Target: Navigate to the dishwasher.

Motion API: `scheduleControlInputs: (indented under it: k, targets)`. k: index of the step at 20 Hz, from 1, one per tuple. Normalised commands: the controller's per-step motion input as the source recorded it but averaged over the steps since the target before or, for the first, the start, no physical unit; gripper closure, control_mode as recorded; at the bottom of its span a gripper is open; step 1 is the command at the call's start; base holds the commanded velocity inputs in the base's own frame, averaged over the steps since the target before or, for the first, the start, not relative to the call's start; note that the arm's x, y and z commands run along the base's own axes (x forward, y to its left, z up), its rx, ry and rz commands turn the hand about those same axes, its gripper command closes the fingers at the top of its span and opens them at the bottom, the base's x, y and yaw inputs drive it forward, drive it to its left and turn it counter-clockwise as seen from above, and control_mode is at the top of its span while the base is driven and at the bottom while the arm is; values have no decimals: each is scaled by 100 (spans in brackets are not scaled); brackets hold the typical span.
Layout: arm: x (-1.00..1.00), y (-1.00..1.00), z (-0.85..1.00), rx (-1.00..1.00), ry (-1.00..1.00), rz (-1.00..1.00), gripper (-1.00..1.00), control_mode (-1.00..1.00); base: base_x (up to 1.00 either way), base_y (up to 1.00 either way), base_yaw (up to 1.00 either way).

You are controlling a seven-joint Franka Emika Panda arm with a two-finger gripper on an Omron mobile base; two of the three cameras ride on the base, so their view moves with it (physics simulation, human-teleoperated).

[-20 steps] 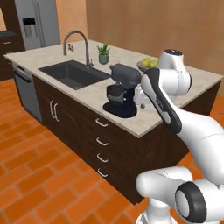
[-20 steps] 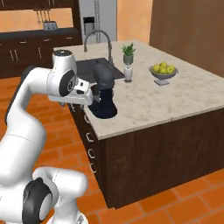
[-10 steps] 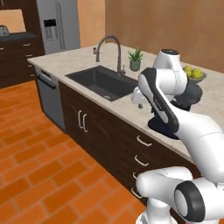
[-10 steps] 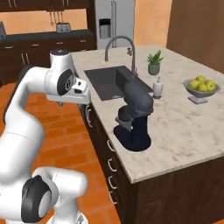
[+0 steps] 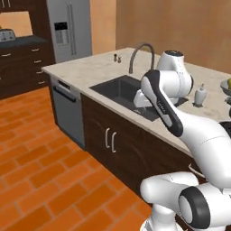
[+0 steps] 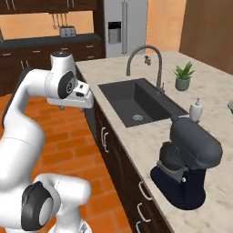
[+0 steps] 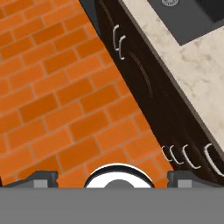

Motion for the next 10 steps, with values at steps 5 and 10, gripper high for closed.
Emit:
scheduleControlInputs:
  k: [5, 10]
  targets:
    - [0, 0, 0, 0, 0, 0, -100, 100, 100, 99, -16]
    - [0, 0, 0, 0, 0, 0, -100, 100, 100, 95, -21]
